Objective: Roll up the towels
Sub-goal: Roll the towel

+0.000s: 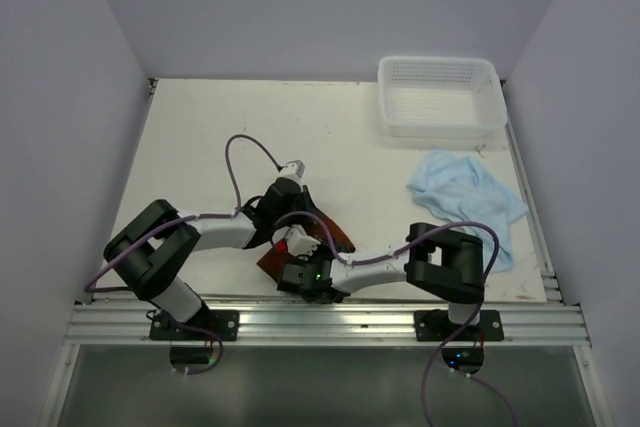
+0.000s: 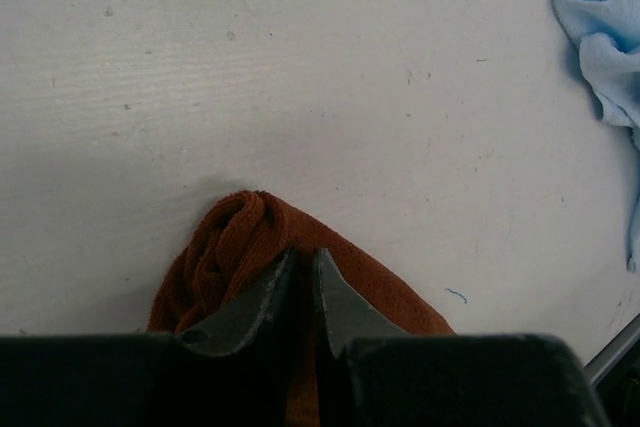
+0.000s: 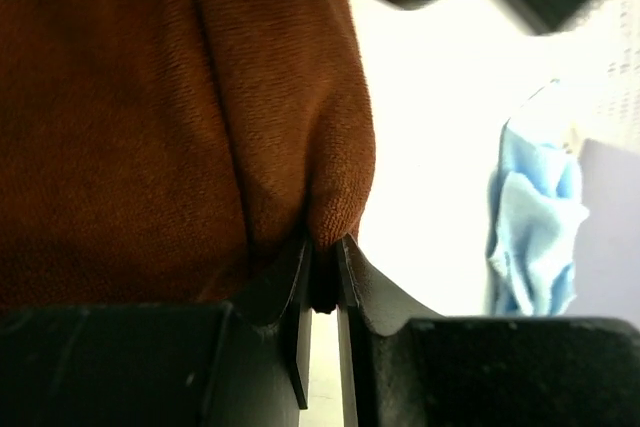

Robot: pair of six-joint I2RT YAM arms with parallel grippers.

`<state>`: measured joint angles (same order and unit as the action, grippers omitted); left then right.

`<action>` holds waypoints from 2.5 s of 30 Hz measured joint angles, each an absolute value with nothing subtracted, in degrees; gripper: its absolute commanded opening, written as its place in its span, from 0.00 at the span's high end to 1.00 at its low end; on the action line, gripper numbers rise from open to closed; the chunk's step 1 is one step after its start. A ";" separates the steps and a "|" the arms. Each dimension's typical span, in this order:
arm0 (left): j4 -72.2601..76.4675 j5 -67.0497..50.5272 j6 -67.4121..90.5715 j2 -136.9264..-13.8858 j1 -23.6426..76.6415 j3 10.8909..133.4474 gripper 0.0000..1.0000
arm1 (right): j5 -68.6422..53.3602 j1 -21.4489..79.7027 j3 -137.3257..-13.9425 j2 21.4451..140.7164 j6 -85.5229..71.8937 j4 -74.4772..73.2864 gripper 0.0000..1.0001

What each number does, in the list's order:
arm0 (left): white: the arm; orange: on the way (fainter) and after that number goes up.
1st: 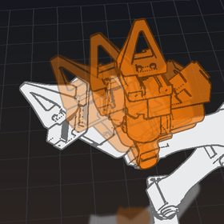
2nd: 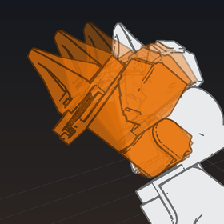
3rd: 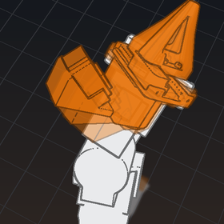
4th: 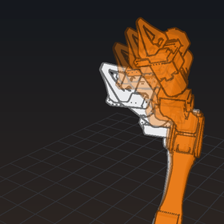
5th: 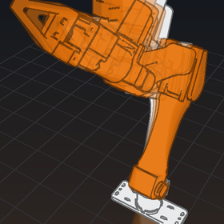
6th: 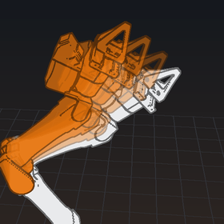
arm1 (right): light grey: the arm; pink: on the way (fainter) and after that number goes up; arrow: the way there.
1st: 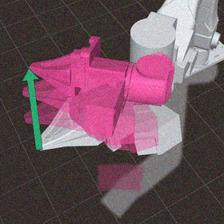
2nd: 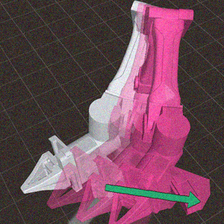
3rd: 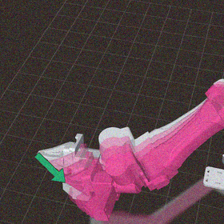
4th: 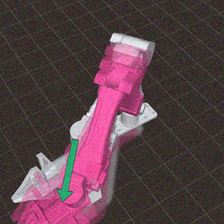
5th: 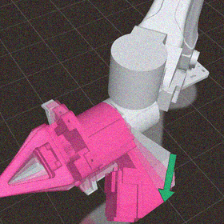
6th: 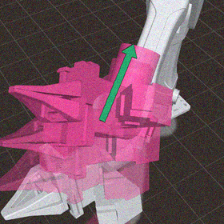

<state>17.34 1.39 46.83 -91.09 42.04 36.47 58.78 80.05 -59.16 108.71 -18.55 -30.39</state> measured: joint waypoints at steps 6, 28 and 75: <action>17.69 2.72 47.42 -91.05 42.04 35.81 0.84 | 56.29 77.91 -57.84 104.12 -23.94 -27.70 0.80; 19.22 4.82 47.59 -89.67 42.04 33.56 0.86 | 37.12 69.84 -46.74 76.73 -29.89 -17.96 0.56; 16.93 6.17 47.48 -88.09 42.44 33.87 0.85 | 9.21 55.37 -40.25 88.18 -24.71 2.57 1.00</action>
